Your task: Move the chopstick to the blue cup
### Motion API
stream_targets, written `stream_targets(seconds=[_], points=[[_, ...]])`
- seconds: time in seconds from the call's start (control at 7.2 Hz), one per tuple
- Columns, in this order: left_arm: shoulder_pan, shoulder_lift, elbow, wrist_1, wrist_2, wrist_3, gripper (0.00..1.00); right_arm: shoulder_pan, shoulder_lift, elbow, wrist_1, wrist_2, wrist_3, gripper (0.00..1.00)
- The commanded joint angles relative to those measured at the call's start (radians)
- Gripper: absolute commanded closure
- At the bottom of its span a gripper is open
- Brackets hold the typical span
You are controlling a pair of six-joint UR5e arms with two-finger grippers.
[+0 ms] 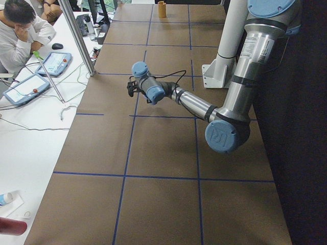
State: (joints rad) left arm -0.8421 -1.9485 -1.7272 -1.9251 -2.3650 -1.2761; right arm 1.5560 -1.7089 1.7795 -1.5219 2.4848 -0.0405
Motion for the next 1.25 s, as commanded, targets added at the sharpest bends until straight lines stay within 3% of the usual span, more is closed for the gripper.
stream_targets(seconds=[0.0, 0.14, 0.42, 1.11], points=[[0.182, -0.186, 0.003, 0.039, 0.204, -0.178, 1.0, -0.004, 0.006, 0.0, 0.0, 0.003, 0.001, 0.0], [0.223, -0.289, 0.024, 0.154, 0.267, -0.172, 1.0, -0.004, 0.006, 0.003, 0.002, 0.005, 0.001, 0.0], [0.277, -0.34, 0.038, 0.192, 0.43, -0.104, 1.0, -0.004, 0.006, 0.021, 0.0, 0.014, 0.004, 0.0], [0.368, -0.369, 0.087, 0.227, 0.535, -0.023, 1.0, -0.005, 0.006, 0.021, 0.002, 0.014, 0.002, 0.0]])
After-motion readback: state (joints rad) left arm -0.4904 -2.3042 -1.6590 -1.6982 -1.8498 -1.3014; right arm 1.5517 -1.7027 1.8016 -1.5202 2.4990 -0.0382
